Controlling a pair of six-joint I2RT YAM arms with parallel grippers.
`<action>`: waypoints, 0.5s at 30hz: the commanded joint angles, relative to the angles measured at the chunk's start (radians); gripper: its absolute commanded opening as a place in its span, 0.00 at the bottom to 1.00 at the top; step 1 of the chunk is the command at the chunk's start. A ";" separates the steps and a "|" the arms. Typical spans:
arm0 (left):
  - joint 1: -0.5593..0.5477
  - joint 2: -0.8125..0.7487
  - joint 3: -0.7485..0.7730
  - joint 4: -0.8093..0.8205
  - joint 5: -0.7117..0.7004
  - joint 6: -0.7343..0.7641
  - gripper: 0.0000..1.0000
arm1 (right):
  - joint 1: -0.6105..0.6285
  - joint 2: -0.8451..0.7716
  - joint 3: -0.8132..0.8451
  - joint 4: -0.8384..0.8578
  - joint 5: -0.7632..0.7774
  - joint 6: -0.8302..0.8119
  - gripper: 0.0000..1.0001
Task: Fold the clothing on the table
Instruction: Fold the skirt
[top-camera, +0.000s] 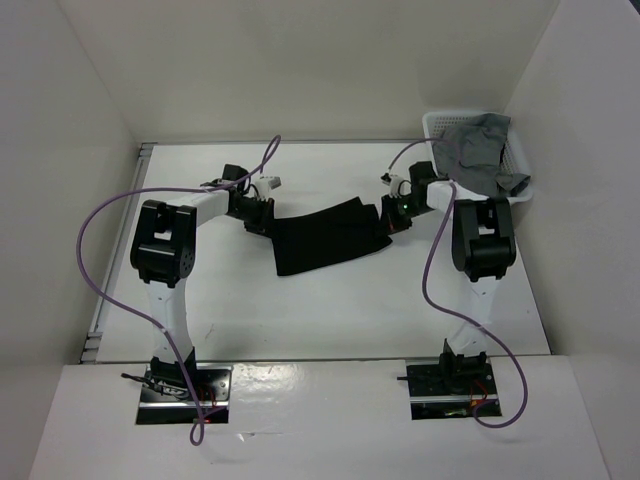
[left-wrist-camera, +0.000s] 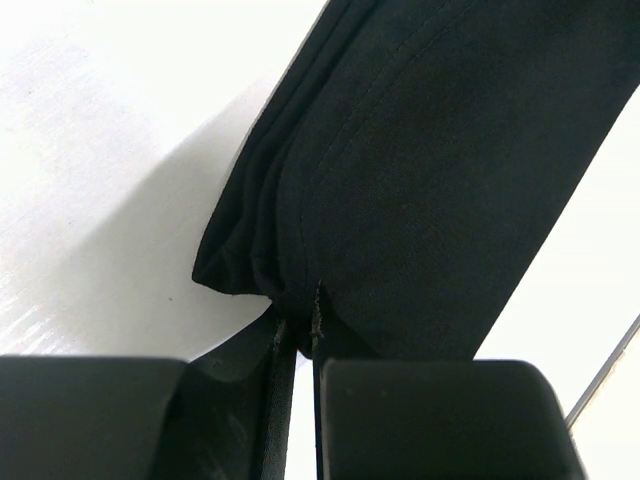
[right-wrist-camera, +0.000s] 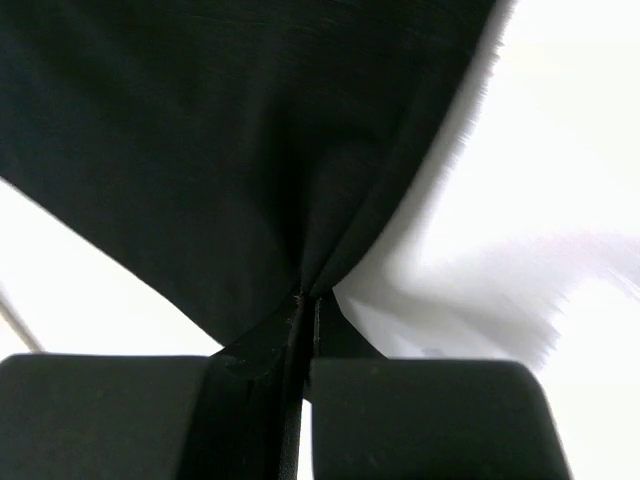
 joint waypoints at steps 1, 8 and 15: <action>-0.014 0.033 -0.048 -0.058 -0.070 0.051 0.14 | 0.007 -0.106 0.040 -0.049 0.133 -0.013 0.00; -0.014 0.051 -0.039 -0.058 -0.051 0.041 0.14 | 0.016 -0.223 0.115 -0.118 0.208 -0.022 0.00; -0.014 0.051 -0.030 -0.068 -0.033 0.041 0.14 | 0.110 -0.241 0.149 -0.150 0.276 -0.031 0.00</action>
